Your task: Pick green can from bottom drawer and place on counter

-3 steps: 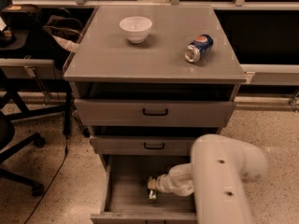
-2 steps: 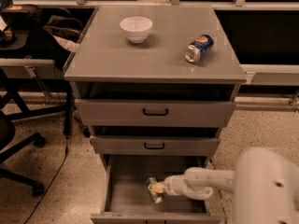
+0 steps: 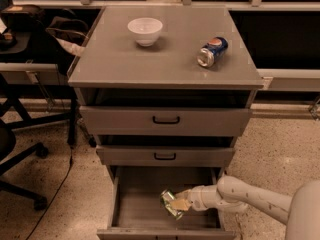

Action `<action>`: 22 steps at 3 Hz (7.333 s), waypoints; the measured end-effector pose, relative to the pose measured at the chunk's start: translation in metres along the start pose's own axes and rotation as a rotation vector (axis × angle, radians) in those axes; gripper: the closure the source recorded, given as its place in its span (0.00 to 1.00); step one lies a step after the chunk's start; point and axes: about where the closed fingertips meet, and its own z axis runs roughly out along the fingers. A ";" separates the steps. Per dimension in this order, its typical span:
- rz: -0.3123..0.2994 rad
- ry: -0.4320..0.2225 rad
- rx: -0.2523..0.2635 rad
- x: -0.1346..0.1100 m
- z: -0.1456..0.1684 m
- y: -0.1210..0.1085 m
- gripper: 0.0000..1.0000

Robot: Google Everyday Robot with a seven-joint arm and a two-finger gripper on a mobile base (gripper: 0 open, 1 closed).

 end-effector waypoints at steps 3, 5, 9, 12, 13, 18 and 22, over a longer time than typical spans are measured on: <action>-0.095 -0.063 -0.080 -0.013 -0.037 0.047 1.00; -0.280 -0.247 -0.003 -0.071 -0.158 0.125 1.00; -0.399 -0.412 0.131 -0.163 -0.272 0.160 1.00; -0.581 -0.589 0.199 -0.278 -0.362 0.215 1.00; -0.624 -0.634 0.217 -0.311 -0.384 0.228 1.00; -0.667 -0.707 0.237 -0.423 -0.397 0.270 1.00; -0.534 -0.924 0.516 -0.509 -0.414 0.130 1.00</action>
Offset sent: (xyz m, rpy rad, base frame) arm -0.0192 0.0062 0.0073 0.0366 0.0076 0.0824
